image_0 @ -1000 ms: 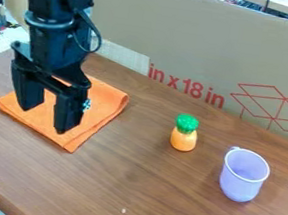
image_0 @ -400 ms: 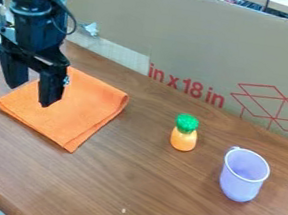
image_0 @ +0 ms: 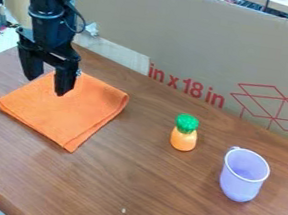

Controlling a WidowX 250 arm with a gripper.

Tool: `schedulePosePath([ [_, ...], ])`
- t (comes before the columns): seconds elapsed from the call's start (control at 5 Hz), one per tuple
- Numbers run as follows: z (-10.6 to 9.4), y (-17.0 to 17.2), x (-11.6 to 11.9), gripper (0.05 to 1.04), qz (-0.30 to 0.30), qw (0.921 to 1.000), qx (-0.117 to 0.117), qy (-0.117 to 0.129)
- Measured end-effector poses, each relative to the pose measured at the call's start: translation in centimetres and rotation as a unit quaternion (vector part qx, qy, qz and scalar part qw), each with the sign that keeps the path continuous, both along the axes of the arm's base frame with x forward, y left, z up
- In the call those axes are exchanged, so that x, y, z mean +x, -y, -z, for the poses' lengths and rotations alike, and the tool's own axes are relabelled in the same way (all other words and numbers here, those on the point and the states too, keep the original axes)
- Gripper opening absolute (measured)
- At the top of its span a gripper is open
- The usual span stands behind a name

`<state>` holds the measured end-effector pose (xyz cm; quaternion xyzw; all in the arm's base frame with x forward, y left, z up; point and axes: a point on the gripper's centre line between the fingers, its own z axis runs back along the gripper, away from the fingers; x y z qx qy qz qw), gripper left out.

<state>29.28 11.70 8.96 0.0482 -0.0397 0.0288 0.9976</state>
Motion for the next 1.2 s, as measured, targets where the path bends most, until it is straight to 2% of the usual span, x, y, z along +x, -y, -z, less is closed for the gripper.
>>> schedulePosePath([
  [0.2, 1.8, -1.3, 1.3, 1.001, -0.027, 0.9995, -0.016, 0.004],
  [0.4, 3.2, -2.0, 1.6, 1.001, -0.038, 0.9991, -0.013, -0.01],
  [0.8, 5.9, -2.6, 2.4, 1.001, -0.056, 0.9984, 0.004, 0.008],
  [1.0, 6.4, -2.2, 2.5, 1.001, -0.057, 0.9982, -0.005, 0.019],
  [1.2, 6.7, -1.0, 2.4, 1.001, -0.057, 0.998, -0.026, 0.012],
])
